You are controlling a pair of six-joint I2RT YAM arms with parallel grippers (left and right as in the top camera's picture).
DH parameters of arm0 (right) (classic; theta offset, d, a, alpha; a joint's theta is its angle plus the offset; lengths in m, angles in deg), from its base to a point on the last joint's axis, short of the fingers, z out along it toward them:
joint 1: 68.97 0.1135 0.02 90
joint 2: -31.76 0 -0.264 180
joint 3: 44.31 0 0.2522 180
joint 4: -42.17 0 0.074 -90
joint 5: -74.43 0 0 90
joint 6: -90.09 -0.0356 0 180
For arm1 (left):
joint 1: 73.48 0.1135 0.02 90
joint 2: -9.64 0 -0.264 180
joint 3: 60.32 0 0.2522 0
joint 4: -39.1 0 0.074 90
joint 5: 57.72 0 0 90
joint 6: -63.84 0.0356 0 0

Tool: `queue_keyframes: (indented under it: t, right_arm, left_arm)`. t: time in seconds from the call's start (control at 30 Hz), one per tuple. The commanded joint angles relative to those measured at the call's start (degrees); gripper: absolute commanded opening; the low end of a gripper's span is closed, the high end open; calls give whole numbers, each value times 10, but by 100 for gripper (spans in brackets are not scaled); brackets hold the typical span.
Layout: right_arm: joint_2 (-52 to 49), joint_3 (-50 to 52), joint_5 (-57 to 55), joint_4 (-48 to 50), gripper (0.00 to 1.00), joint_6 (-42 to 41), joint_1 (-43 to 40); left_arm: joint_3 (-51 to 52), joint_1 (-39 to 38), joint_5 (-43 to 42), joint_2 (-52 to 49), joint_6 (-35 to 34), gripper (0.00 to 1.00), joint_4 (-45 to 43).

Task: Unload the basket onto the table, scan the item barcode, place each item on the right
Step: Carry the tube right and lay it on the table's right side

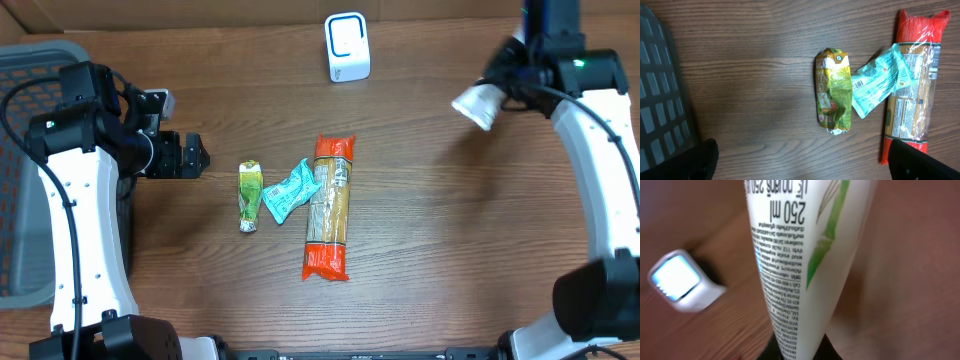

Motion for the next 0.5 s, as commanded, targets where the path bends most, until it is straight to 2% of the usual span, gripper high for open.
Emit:
queue_keyframes:
  t: [0.0, 0.27, 0.37, 0.43, 0.47]
  right_arm:
    - [-18, 94, 27, 22, 3, -154, -34]
    - [-18, 326, 96, 240, 3, -262, -95]
    - [-18, 371, 94, 289, 4, -278, -102]
    - [-18, 378, 84, 292, 11, -278, -103]
    - [-18, 378, 77, 290, 20, -268, -103]
  left_arm:
    - [-2, -1, -9, 4, 13, 100, -1]
    - [-2, -1, -9, 4, 13, 100, -1]
    - [-2, -1, -9, 4, 13, 100, -1]
    - [-2, -1, -9, 4, 13, 99, -1]
    - [-2, -1, -9, 4, 13, 100, -1]
